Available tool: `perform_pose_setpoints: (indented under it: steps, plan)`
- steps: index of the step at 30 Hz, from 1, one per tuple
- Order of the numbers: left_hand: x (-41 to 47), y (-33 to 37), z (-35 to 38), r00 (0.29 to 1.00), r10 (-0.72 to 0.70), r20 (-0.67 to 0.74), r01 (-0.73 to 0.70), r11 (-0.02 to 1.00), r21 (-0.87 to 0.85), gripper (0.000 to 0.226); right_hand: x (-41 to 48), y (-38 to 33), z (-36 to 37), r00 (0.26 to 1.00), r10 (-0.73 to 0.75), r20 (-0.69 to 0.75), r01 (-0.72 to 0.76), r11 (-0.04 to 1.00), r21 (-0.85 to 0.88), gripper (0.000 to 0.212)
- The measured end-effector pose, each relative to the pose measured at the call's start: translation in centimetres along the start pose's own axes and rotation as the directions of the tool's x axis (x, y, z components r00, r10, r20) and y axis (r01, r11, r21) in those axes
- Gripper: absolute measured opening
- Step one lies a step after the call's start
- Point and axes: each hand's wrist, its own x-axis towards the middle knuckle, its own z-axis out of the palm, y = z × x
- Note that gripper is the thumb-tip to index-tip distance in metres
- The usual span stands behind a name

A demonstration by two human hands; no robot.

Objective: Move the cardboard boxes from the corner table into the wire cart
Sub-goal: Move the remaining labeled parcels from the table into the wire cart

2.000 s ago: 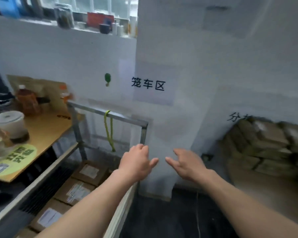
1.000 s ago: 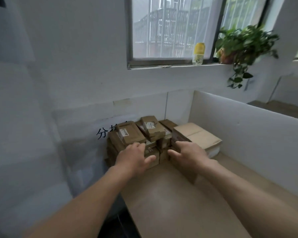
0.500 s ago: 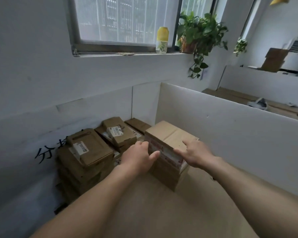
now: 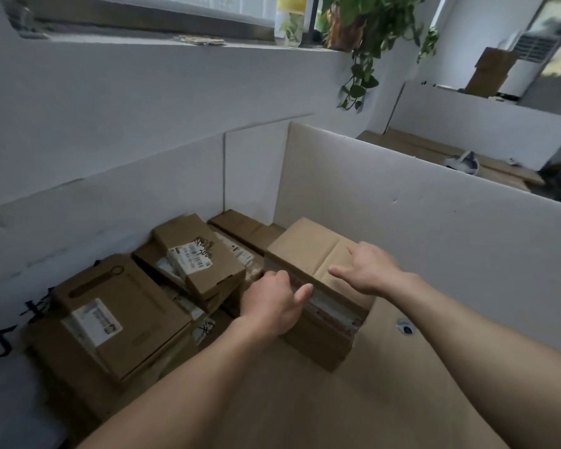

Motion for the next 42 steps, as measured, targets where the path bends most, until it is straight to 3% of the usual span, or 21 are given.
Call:
perform_pose_setpoints:
  steps: [6, 11, 18, 21, 24, 30, 36, 40, 42]
  plan:
    - [2.5, -0.9, 1.3, 0.999, -0.028, 0.021, 0.029, 0.999, -0.031, 0.053, 4.0, 0.2, 0.7, 0.995, 0.074, 0.068, -0.076, 0.997, 0.025, 0.085]
    - [3.0, -1.5, 1.9, 0.998, -0.053, 0.03, 0.056, 0.992, -0.116, 0.05, 5.3, 0.8, 1.4, 0.991, 0.116, 0.059, -0.121, 0.989, 0.086, 0.076]
    - [2.8, -0.4, 2.6, 0.99, -0.131, 0.049, 0.14, 0.947, -0.288, 0.062, 4.3, 2.1, 2.7, 0.987, 0.046, 0.154, -0.097, 0.932, 0.349, 0.061]
    - [2.3, 0.4, 2.8, 0.983, -0.171, 0.06, 0.181, 0.919, -0.349, 0.069, 3.0, 2.7, 3.0, 0.991, 0.012, 0.131, -0.068, 0.898, 0.435, 0.05]
    - [1.3, 1.5, 2.4, 0.983, -0.182, 0.024, 0.178, 0.913, -0.367, 0.069, 1.3, 3.3, 3.2, 0.996, 0.015, 0.082, -0.056, 0.854, 0.517, 0.055]
    - [-3.8, 4.2, 1.1, 0.977, -0.209, -0.049, 0.178, 0.917, -0.358, 0.065, -3.8, 5.5, 2.9, 0.998, -0.054, 0.016, 0.032, 0.782, 0.622, 0.05]
    - [-12.9, 6.7, 1.0, 0.953, -0.291, -0.088, 0.241, 0.898, -0.368, 0.062, -11.4, 7.1, 2.5, 0.99, -0.137, 0.013, 0.1, 0.782, 0.616, 0.079]
    - [-18.8, 6.8, 1.9, 0.928, -0.362, -0.085, 0.305, 0.872, -0.382, 0.06, -16.6, 7.4, 4.3, 0.979, -0.202, 0.041, 0.135, 0.781, 0.61, 0.076]
    - [-21.4, 6.3, 2.5, 0.918, -0.392, -0.056, 0.339, 0.85, -0.403, 0.059, -18.6, 7.3, 5.6, 0.974, -0.212, 0.083, 0.121, 0.791, 0.599, 0.084]
